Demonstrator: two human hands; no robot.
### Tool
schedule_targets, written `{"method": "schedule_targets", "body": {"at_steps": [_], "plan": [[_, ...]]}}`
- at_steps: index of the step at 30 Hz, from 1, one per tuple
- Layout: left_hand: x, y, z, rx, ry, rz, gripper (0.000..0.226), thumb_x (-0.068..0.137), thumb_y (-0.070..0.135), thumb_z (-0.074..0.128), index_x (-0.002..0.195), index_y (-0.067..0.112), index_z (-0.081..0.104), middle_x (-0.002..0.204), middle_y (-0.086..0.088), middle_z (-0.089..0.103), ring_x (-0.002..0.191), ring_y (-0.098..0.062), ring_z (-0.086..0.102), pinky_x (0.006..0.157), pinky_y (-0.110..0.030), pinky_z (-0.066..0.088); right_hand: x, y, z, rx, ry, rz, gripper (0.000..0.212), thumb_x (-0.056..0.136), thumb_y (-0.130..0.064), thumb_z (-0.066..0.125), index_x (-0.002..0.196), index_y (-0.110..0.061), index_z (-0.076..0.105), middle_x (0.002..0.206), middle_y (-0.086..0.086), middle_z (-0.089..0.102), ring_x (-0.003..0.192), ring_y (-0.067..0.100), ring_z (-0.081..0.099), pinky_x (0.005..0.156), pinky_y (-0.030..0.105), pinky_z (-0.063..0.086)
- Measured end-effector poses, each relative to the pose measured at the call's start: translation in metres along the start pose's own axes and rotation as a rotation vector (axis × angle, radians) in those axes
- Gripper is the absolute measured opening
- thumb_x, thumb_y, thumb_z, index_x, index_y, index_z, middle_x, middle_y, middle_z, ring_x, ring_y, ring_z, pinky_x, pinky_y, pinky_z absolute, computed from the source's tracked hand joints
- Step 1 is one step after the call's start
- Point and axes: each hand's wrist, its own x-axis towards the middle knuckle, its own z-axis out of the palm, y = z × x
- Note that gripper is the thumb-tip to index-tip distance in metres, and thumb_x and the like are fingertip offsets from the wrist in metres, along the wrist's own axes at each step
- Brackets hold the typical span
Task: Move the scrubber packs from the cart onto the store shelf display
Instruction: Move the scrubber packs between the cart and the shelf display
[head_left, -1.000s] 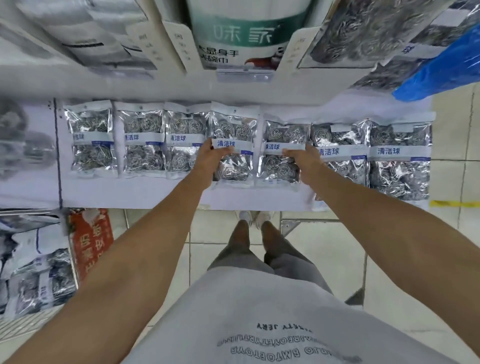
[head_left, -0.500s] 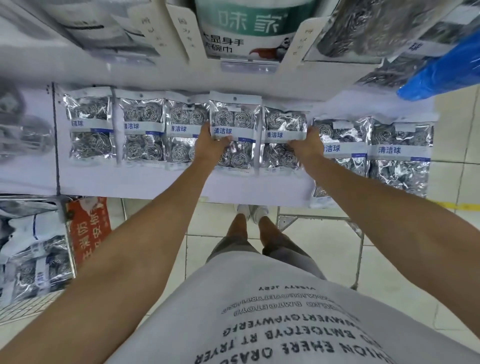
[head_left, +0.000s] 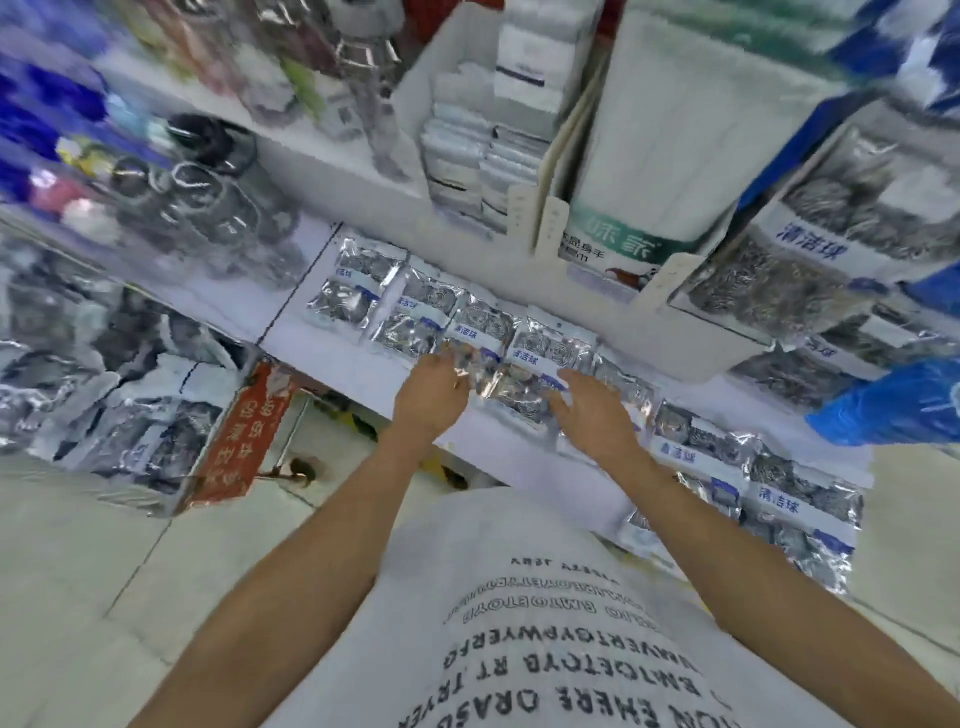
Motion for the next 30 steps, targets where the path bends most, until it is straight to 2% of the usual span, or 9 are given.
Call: {"method": "schedule_targets", "body": {"at_steps": [1, 3, 4, 9, 12, 15, 20, 26, 30], "plan": [[-0.016, -0.009, -0.006, 0.034, 0.038, -0.035, 0.051, 0.106, 0.032, 0.049, 0.152, 0.009, 0.042, 0.144, -0.019, 0.052, 0.128, -0.037, 0.052, 0.102, -0.046, 0.046, -0.002, -0.011, 0.002, -0.036, -0.013, -0.076, 0.041, 0.104, -0.026, 0.055, 0.141, -0.009, 0.057, 0.132, 0.019, 0.065, 0.116, 0.036, 0.064, 0.097, 0.044, 0.052], [-0.049, -0.025, -0.015, 0.068, 0.118, -0.088, 0.053, 0.107, 0.034, 0.047, 0.151, 0.005, 0.043, 0.14, -0.021, 0.055, 0.126, -0.039, 0.052, 0.102, -0.046, 0.045, -0.006, -0.036, 0.005, -0.112, -0.039, -0.217, 0.039, 0.101, -0.022, 0.055, 0.138, -0.01, 0.06, 0.12, 0.018, 0.069, 0.108, 0.035, 0.066, 0.09, 0.04, 0.053], [-0.064, -0.036, -0.017, 0.059, 0.157, -0.127, 0.051, 0.107, 0.034, 0.047, 0.148, 0.004, 0.046, 0.137, -0.021, 0.056, 0.125, -0.039, 0.054, 0.1, -0.046, 0.046, -0.008, -0.049, 0.007, -0.15, -0.055, -0.286, 0.041, 0.101, -0.025, 0.055, 0.139, -0.011, 0.06, 0.121, 0.017, 0.069, 0.11, 0.035, 0.065, 0.09, 0.039, 0.052], [-0.145, -0.088, -0.017, -0.026, 0.39, -0.343, 0.037, 0.105, 0.035, 0.047, 0.128, 0.007, 0.059, 0.119, -0.014, 0.065, 0.105, -0.033, 0.063, 0.083, -0.042, 0.053, -0.019, -0.106, 0.033, -0.286, -0.126, -0.59, 0.049, 0.106, -0.037, 0.05, 0.147, -0.009, 0.053, 0.139, 0.014, 0.061, 0.125, 0.034, 0.057, 0.1, 0.042, 0.047], [-0.184, -0.121, -0.012, -0.125, 0.482, -0.456, 0.031, 0.104, 0.028, 0.049, 0.121, 0.005, 0.061, 0.114, -0.015, 0.065, 0.101, -0.031, 0.061, 0.082, -0.041, 0.052, -0.026, -0.144, 0.053, -0.275, -0.195, -0.694, 0.052, 0.108, -0.04, 0.048, 0.151, -0.012, 0.049, 0.148, 0.009, 0.056, 0.136, 0.03, 0.051, 0.11, 0.04, 0.041], [-0.213, -0.155, -0.011, -0.206, 0.564, -0.591, 0.032, 0.103, 0.032, 0.047, 0.123, 0.011, 0.06, 0.118, -0.011, 0.064, 0.104, -0.028, 0.06, 0.085, -0.04, 0.052, -0.027, -0.18, 0.079, -0.309, -0.25, -0.78, 0.054, 0.107, -0.046, 0.044, 0.152, -0.016, 0.047, 0.152, 0.006, 0.053, 0.139, 0.026, 0.049, 0.113, 0.039, 0.038], [-0.235, -0.204, -0.021, -0.335, 0.681, -0.708, 0.039, 0.105, 0.032, 0.048, 0.134, 0.008, 0.056, 0.13, -0.014, 0.061, 0.119, -0.031, 0.056, 0.097, -0.04, 0.046, -0.024, -0.247, 0.126, -0.344, -0.306, -0.835, 0.05, 0.106, -0.044, 0.047, 0.146, -0.016, 0.052, 0.143, 0.007, 0.059, 0.13, 0.027, 0.054, 0.105, 0.038, 0.045], [-0.229, -0.27, -0.054, -0.445, 0.716, -0.761, 0.045, 0.105, 0.035, 0.048, 0.142, 0.009, 0.051, 0.137, -0.015, 0.057, 0.127, -0.031, 0.053, 0.1, -0.039, 0.045, -0.006, -0.307, 0.184, -0.408, -0.356, -0.822, 0.045, 0.103, -0.049, 0.046, 0.134, -0.02, 0.058, 0.125, 0.004, 0.066, 0.114, 0.025, 0.062, 0.087, 0.037, 0.052], [-0.215, -0.314, -0.077, -0.461, 0.709, -0.752, 0.044, 0.104, 0.037, 0.049, 0.14, 0.011, 0.053, 0.133, -0.013, 0.059, 0.123, -0.03, 0.054, 0.097, -0.042, 0.051, 0.007, -0.335, 0.212, -0.443, -0.385, -0.775, 0.05, 0.104, -0.05, 0.046, 0.141, -0.017, 0.054, 0.133, 0.005, 0.064, 0.12, 0.026, 0.061, 0.092, 0.038, 0.052]]}}
